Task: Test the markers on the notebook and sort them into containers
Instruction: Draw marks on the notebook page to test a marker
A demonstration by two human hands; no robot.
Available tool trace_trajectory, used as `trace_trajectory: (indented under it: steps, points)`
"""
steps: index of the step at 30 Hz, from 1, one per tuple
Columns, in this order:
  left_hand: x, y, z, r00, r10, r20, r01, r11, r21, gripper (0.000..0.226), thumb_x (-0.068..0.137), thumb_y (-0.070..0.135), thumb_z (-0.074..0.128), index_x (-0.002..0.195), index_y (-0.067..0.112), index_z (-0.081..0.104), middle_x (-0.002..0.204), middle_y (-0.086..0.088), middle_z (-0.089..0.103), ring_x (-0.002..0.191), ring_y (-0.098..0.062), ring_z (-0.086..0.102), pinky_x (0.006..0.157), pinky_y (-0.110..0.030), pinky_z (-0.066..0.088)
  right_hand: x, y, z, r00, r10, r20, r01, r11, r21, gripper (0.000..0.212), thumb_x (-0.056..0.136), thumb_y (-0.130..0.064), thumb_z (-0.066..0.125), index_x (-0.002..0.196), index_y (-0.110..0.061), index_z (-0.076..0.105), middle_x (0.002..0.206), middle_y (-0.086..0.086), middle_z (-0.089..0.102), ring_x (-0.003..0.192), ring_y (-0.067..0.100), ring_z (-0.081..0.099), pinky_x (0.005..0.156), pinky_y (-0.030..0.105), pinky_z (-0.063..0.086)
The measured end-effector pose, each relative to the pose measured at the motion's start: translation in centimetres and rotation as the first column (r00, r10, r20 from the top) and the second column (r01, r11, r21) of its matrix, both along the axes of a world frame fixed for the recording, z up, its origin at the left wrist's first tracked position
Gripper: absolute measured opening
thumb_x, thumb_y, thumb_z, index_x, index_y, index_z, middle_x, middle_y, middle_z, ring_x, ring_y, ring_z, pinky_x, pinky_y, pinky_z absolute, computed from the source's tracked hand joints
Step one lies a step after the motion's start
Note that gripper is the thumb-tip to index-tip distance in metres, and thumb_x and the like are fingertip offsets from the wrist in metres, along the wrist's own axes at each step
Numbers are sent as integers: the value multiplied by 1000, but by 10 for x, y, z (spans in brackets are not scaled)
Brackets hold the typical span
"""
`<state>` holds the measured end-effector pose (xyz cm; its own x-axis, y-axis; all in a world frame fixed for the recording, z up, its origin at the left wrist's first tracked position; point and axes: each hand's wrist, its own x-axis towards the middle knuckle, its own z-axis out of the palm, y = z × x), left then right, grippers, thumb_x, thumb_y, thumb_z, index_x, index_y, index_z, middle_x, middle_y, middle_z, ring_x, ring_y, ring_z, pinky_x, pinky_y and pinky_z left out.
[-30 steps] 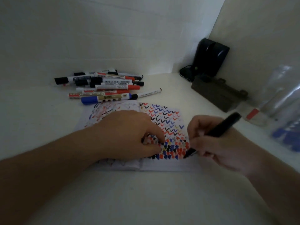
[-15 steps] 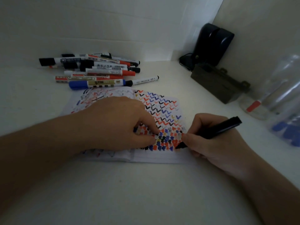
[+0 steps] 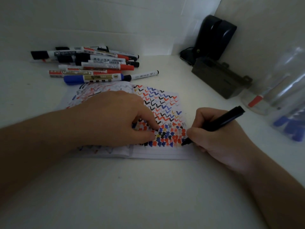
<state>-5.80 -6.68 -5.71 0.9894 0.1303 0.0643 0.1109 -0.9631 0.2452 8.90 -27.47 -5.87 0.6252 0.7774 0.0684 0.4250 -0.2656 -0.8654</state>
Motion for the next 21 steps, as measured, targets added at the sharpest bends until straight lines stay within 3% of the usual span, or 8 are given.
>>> trace_trajectory:
  steps: [3, 14, 21]
  points:
    - [1, 0, -1, 1000, -1, 2, 1, 1000, -6, 47, 74, 85, 40, 114, 71, 59, 85, 26, 49, 79, 8, 49, 59, -17, 30, 1, 0, 0, 1000, 6, -18, -6, 1000, 2, 24, 79, 10, 67, 67, 10, 46, 56, 26, 46, 48, 14, 44, 48, 26, 35]
    - [0, 0, -1, 1000, -13, 6, 13, 1000, 14, 49, 74, 86, 37, 114, 69, 59, 88, 24, 53, 78, 4, 52, 61, -21, 36, 2, -1, -2, 1000, 22, -15, -21, 1000, 8, 23, 79, 11, 68, 65, 10, 50, 52, 14, 51, 47, 12, 46, 46, 24, 36]
    - [-13, -5, 6, 999, -22, -28, 23, 999, 29, 47, 78, 81, 41, 119, 66, 58, 88, 31, 47, 82, 9, 48, 64, -19, 36, 1, -2, -3, 997, 36, -73, -31, 997, 64, 22, 81, 15, 65, 68, 15, 46, 47, -1, 51, 44, 1, 50, 44, 15, 38]
